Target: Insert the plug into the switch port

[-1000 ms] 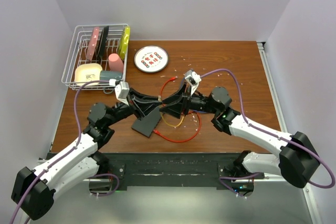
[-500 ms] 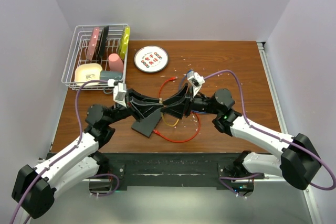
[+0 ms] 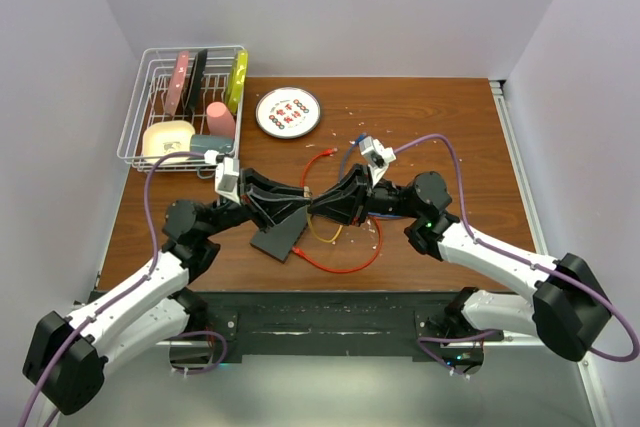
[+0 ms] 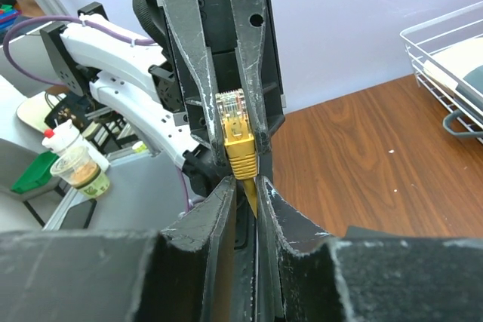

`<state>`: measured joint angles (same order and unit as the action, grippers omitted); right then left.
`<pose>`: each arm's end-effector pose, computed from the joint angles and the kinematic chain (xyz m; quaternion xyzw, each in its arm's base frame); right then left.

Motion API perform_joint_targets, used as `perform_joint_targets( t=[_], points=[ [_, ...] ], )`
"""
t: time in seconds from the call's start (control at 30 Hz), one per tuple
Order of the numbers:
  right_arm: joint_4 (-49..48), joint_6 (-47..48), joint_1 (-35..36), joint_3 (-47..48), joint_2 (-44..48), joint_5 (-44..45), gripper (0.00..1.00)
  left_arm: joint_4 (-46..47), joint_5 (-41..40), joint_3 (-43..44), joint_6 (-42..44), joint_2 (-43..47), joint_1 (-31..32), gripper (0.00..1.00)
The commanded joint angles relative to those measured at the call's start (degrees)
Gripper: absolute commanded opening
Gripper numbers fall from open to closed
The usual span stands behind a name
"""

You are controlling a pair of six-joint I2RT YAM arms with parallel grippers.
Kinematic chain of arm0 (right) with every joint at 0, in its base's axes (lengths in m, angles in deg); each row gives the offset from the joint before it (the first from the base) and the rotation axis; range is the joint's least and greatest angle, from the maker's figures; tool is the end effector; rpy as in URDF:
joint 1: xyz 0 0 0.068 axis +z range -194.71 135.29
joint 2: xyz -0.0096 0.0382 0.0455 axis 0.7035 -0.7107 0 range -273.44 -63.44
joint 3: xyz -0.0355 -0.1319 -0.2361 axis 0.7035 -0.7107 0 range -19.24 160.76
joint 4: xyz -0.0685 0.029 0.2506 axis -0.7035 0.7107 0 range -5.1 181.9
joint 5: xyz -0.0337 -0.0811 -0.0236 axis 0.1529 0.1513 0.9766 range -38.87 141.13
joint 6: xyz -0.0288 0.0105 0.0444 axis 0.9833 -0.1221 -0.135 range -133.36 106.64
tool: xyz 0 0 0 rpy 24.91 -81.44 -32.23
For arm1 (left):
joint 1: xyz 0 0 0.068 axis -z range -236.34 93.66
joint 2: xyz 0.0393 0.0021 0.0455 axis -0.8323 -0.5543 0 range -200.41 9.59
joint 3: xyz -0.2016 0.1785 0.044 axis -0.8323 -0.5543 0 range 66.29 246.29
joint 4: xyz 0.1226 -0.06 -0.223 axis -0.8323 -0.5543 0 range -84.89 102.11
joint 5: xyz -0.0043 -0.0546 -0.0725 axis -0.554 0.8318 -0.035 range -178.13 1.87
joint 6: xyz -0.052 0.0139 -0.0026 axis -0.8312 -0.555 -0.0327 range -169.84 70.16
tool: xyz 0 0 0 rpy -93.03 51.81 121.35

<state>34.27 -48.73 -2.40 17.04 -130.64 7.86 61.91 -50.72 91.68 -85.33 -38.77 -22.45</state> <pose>0.1705 0.1882 0.3161 -0.3332 0.5159 0.6420 0.4590 0.1414 -0.1210 0.3166 0.2662 0.4999 -0.5973 0.5679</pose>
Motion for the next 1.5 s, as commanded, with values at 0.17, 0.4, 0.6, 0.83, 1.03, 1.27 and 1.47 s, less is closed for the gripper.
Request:
perform_joint_targets(
  t=[0.17,0.4,0.6,0.83,1.03,1.27,1.47],
  points=[
    [-6.1,-2.0,-0.2,0.4,-0.7,-3.6,0.23,4.7,1.3,0.1,-1.7,-1.7,0.3,0.00],
    [-9.6,-3.6,-0.1,0.3,-1.5,-5.2,0.23,5.3,1.1,0.0,-2.0,-2.4,0.3,0.00],
    [-11.5,-4.8,-0.2,-0.1,-2.2,-5.5,0.00,5.5,1.1,-0.1,-2.0,-2.7,0.3,0.00],
    [-10.7,-4.2,-0.1,-0.8,-1.5,-3.8,0.00,5.0,0.7,-0.4,-1.3,-2.9,0.3,0.00],
    [0.0,2.0,-0.2,0.4,0.2,-0.2,0.00,0.4,-2.5,-0.5,1.3,-1.6,0.3,0.73],
    [26.1,15.1,-0.1,4.4,3.6,7.4,0.00,-12.1,-16.2,0.5,6.5,6.0,0.3,1.00],
    [43.7,25.6,-0.1,8.2,5.1,18.6,0.00,-22.6,-26.7,2.4,10.3,7.8,0.3,1.00]
  ],
)
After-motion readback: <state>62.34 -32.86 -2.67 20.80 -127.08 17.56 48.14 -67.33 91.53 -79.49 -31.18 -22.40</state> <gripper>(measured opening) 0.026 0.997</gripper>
